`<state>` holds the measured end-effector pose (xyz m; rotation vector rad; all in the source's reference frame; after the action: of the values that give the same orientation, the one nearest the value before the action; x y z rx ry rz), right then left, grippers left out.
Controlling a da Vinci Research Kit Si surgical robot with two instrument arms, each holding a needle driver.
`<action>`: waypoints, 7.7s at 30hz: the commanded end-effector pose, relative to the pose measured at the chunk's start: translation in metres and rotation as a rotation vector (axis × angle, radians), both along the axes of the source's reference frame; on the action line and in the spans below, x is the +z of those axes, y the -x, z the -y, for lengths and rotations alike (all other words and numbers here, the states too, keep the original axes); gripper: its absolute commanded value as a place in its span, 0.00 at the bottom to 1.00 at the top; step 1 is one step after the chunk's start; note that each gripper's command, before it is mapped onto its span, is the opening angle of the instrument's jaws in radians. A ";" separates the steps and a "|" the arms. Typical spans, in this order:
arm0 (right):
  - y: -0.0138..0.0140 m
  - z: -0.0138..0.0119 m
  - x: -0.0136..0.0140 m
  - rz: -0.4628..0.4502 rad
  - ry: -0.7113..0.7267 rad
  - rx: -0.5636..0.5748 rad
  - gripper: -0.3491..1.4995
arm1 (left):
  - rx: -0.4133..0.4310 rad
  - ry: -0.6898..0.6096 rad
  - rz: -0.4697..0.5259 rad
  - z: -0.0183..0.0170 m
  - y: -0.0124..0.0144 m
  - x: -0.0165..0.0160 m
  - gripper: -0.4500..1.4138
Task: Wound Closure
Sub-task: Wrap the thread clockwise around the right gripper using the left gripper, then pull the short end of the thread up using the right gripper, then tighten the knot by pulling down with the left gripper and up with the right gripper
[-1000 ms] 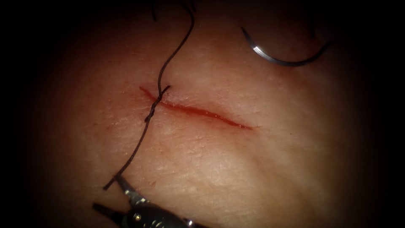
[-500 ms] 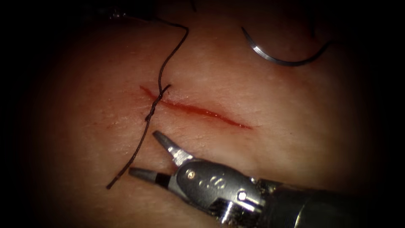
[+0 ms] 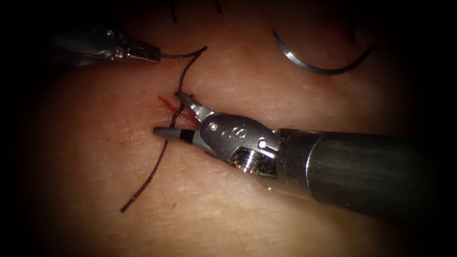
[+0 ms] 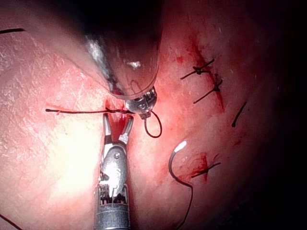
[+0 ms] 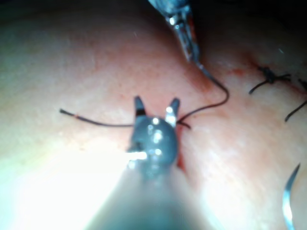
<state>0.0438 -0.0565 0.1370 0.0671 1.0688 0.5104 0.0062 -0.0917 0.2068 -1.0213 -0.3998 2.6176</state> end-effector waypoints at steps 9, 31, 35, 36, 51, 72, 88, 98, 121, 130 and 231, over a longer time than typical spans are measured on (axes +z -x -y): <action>-0.0014 -0.0025 0.0038 -0.030 0.032 0.000 0.22 | 0.028 -0.005 0.003 0.0040 0.0005 0.0010 0.00; -0.0009 -0.0058 0.0024 -0.315 -0.021 -0.034 0.00 | 0.041 -0.029 0.021 0.0103 0.0013 0.0036 0.00; -0.0009 -0.0054 0.0023 -0.385 -0.082 -0.092 0.00 | 0.039 -0.032 0.026 0.0111 0.0010 0.0042 0.00; -0.0008 -0.0054 0.0023 -0.402 -0.096 -0.110 0.00 | 0.040 -0.029 0.027 0.0113 0.0009 0.0043 0.00; -0.0001 -0.0041 0.0016 -0.611 -0.280 -0.243 0.00 | 0.018 -0.036 0.032 0.0127 -0.0005 0.0085 0.00; -0.0021 -0.0036 0.0015 -0.673 -0.318 -0.503 0.35 | 0.031 -0.047 0.052 0.0130 0.0004 0.0080 0.00; -0.0038 -0.0011 -0.0003 -0.688 -0.336 -0.781 0.46 | 0.041 -0.047 0.061 0.0126 -0.0001 0.0086 0.00; -0.0050 -0.0005 -0.0004 -0.634 -0.327 -0.946 0.42 | 0.050 -0.047 0.071 0.0128 -0.0001 0.0092 0.00; -0.0059 0.0035 0.0017 -0.445 -0.183 -1.307 0.34 | 0.079 -0.051 0.084 0.0121 0.0005 0.0102 0.00; -0.0077 0.0024 0.0031 -0.342 -0.041 -1.242 0.36 | 0.084 -0.053 0.085 0.0119 0.0005 0.0102 0.00; 0.0061 -0.0162 0.0109 -0.192 -0.174 -0.476 0.00 | 0.052 -0.063 0.038 0.0253 -0.0053 0.0076 0.00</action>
<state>0.0372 -0.0406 0.1473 0.5198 1.1438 0.1718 0.0119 -0.1165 0.2141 -1.0565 -0.5196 2.6153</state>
